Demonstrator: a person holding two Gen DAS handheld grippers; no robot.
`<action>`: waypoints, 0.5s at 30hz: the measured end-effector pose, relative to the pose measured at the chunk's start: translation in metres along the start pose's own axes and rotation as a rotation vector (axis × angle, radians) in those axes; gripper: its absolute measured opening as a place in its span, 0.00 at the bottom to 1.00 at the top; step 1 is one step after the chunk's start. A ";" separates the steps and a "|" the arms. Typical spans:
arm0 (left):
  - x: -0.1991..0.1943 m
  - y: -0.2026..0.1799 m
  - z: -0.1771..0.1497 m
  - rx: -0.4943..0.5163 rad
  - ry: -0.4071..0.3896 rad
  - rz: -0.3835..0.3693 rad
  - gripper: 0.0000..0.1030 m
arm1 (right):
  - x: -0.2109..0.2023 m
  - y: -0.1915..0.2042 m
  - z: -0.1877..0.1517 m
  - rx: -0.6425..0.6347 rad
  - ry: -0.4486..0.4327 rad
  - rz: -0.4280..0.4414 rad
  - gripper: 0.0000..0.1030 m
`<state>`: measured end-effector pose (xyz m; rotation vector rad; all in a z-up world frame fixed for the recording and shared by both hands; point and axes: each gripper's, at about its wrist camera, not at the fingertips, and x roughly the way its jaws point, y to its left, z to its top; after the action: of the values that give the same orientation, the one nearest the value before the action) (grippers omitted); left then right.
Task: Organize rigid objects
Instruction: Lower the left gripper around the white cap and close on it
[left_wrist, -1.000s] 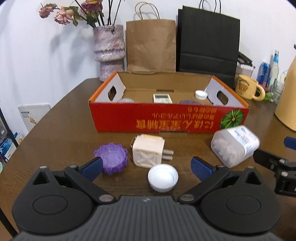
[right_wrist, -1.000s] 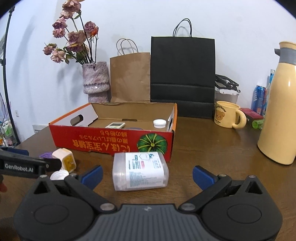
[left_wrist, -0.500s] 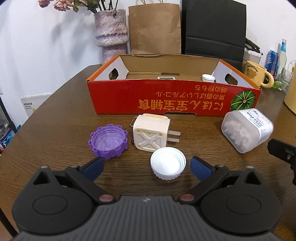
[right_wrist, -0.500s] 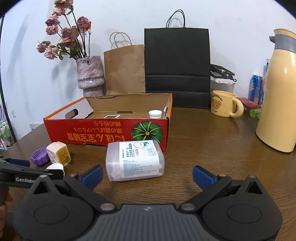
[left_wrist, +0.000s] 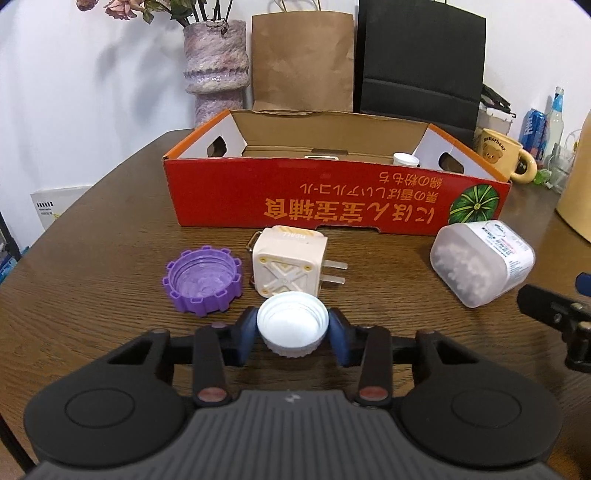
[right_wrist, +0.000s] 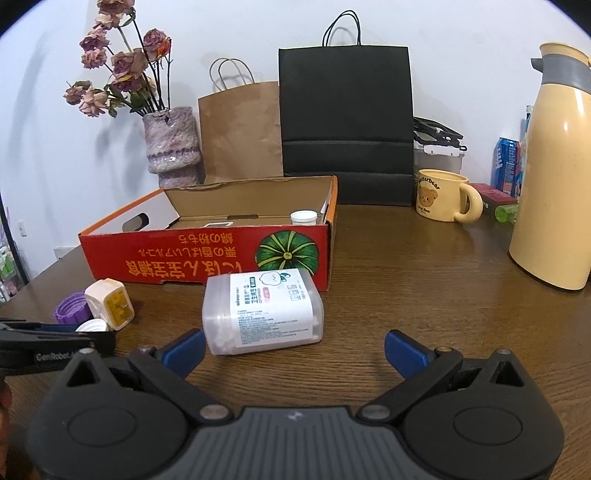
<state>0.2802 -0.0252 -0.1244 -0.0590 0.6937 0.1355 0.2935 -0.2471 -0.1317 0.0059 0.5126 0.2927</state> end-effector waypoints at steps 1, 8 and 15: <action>0.000 0.001 0.000 -0.001 -0.001 -0.002 0.41 | 0.000 0.000 0.000 0.000 0.002 -0.001 1.00; -0.008 0.001 0.001 0.011 -0.043 0.002 0.40 | 0.003 0.002 -0.001 -0.005 0.010 -0.008 1.00; -0.022 0.005 0.005 0.006 -0.096 -0.012 0.40 | 0.004 0.004 -0.001 -0.017 0.008 -0.007 1.00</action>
<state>0.2664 -0.0218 -0.1063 -0.0503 0.5974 0.1238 0.2949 -0.2419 -0.1344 -0.0131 0.5177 0.2905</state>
